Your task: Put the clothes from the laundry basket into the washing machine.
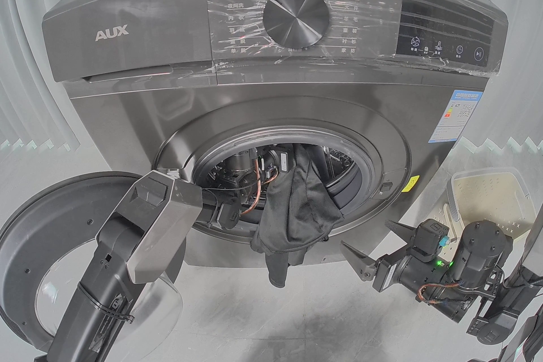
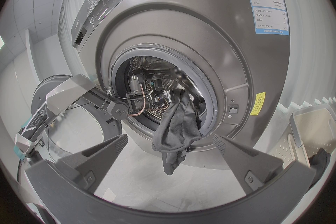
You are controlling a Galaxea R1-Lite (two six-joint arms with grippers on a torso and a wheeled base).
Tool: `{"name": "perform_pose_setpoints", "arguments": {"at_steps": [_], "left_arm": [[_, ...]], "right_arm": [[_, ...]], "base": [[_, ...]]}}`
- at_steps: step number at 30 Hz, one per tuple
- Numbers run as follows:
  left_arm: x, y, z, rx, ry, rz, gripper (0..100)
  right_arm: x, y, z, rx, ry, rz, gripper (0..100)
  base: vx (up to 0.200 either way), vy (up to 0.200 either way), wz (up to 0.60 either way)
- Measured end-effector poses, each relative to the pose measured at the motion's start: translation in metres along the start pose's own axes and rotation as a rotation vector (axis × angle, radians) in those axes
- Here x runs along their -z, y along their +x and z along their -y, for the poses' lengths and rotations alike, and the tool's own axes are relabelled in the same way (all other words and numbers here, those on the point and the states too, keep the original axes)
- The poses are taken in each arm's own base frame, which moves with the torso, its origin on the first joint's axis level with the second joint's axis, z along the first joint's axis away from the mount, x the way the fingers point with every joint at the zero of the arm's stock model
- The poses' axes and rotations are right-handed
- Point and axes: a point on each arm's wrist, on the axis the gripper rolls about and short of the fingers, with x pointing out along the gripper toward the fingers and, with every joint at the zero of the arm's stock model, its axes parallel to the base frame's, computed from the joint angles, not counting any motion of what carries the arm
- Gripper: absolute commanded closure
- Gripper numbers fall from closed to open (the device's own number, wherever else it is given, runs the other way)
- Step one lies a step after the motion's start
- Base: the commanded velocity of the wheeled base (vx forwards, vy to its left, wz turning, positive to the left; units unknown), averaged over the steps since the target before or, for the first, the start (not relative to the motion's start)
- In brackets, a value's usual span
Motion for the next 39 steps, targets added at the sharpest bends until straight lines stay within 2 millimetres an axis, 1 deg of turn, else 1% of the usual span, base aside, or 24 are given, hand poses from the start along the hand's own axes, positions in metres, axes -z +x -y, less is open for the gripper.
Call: {"name": "perform_pose_setpoints", "arguments": {"at_steps": [7,10,16,21,24,29,33,39], "left_arm": [[0.009,-0.014,0.013,0.049,-0.061,-0.094,0],[0.008,-0.023,0.019,0.087,-0.073,-0.136,0],[-0.004,-0.038,0.028,0.146,-0.083,-0.172,0],[0.001,-0.057,0.032,0.19,-0.08,-0.251,0],[0.003,-0.065,0.034,0.201,-0.064,-0.282,0],[0.002,-0.062,0.032,0.187,-0.039,-0.275,0],[0.005,-0.058,0.025,0.15,-0.03,-0.273,0],[0.009,-0.064,0.016,0.137,-0.018,-0.334,0]], "right_arm": [[0.0,0.0,0.0,0.0,0.0,0.0,0],[0.0,0.0,0.0,0.001,0.0,-0.001,0],[0.001,-0.001,0.001,0.002,-0.001,-0.004,0],[0.001,-0.001,0.0,0.0,-0.001,-0.005,0],[0.001,0.0,0.0,-0.001,-0.002,-0.007,0],[0.002,0.0,0.0,-0.003,-0.003,-0.01,0],[0.003,0.0,0.0,-0.003,-0.003,-0.015,0],[0.004,0.0,0.0,-0.003,-0.003,-0.018,0]], "base": [[0.0,0.0,0.0],[0.0,0.0,0.0],[0.0,0.0,0.0],[0.0,0.0,0.0],[0.0,0.0,0.0],[0.0,0.0,0.0],[0.0,0.0,0.0],[0.0,0.0,0.0]]}}
